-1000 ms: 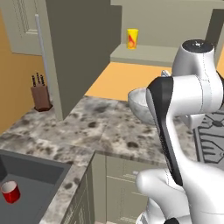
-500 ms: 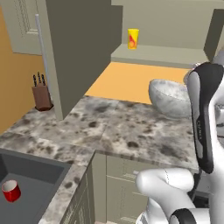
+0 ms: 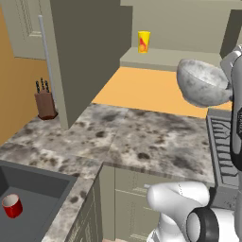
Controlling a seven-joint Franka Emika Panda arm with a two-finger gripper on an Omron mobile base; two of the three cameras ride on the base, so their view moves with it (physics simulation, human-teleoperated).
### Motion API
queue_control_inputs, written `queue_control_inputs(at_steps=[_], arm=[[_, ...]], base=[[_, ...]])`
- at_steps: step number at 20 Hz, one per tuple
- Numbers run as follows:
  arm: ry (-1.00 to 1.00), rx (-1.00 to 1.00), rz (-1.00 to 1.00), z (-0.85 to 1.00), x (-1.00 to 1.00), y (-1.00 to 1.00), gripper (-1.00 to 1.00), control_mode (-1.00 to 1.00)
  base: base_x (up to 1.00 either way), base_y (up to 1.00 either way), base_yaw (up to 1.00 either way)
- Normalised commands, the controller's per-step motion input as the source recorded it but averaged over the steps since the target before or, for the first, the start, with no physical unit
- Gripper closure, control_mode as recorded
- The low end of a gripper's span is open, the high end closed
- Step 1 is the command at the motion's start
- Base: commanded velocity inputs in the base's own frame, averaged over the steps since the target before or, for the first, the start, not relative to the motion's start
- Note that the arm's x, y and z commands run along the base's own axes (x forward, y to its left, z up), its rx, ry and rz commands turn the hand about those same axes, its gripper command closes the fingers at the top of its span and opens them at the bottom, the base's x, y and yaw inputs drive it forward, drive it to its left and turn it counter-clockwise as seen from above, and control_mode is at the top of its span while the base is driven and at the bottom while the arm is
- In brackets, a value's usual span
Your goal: Pick the mug and place it in the sink. Pick the bowl and place it in the open cabinet and then close the cabinet.
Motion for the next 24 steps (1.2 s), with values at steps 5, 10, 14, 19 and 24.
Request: queue_control_inputs(at_steps=[5, 10, 14, 19, 24], arm=[[-0.14, -0.03, -0.03, 0.30, 0.21, -0.02, 1.00, -1.00], [-0.09, 0.00, -0.14, 0.15, 0.27, -0.04, 1.00, -1.00], [-0.07, 0.00, -0.22, 0.05, 0.21, -0.06, 1.00, -1.00], [-0.06, 0.00, -0.24, 0.00, 0.24, -0.08, 1.00, -1.00], [-0.08, 0.06, -0.16, 0.00, 0.14, -0.18, 1.00, -1.00]], base=[[0.00, 0.00, 0.00], [0.00, 0.00, 0.00], [0.00, 0.00, 0.00], [0.00, 0.00, 0.00], [0.00, 0.00, 0.00]])
